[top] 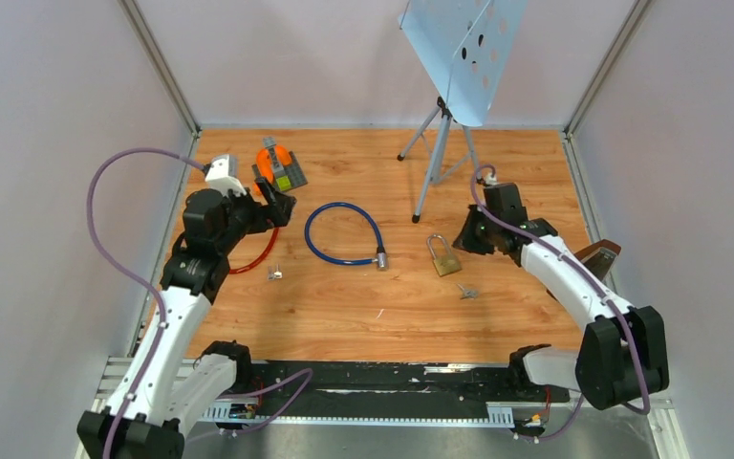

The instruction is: Unlock with the key

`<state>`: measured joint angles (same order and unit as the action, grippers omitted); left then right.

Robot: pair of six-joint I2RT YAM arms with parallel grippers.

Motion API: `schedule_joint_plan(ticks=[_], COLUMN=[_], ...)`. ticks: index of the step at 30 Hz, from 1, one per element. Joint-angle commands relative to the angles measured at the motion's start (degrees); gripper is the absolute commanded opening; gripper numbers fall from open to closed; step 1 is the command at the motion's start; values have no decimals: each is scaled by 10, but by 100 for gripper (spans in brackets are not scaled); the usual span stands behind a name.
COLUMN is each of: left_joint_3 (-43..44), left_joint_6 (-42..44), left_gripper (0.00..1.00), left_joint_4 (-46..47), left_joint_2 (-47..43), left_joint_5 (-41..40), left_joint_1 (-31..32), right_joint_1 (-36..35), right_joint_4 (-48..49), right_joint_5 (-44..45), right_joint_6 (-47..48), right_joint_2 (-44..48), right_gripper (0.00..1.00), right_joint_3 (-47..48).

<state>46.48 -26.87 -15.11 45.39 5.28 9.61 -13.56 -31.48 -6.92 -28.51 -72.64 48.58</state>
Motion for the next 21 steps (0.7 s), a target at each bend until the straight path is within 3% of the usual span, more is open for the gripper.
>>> schedule_joint_plan(ticks=[1, 6, 12, 19, 21], left_joint_3=[31, 9, -32, -60, -62], left_joint_6=[-65, -80, -92, -87, -84], left_gripper=[100, 100, 100, 100, 100], left_joint_4=[0, 7, 9, -1, -2], left_joint_2=[50, 69, 51, 25, 26], left_joint_5=[104, 142, 154, 149, 150], left_joint_1=[-4, -3, -2, -2, -1], right_joint_1=[-93, -217, -299, -340, -345], right_joint_4=[74, 170, 230, 172, 132], right_joint_5=[-50, -68, -53, -36, -33], right_joint_6=[34, 64, 98, 97, 95], right_joint_2=[4, -47, -129, -144, -143], right_gripper=[0, 0, 0, 6, 17], right_joint_3=[54, 54, 26, 0, 2])
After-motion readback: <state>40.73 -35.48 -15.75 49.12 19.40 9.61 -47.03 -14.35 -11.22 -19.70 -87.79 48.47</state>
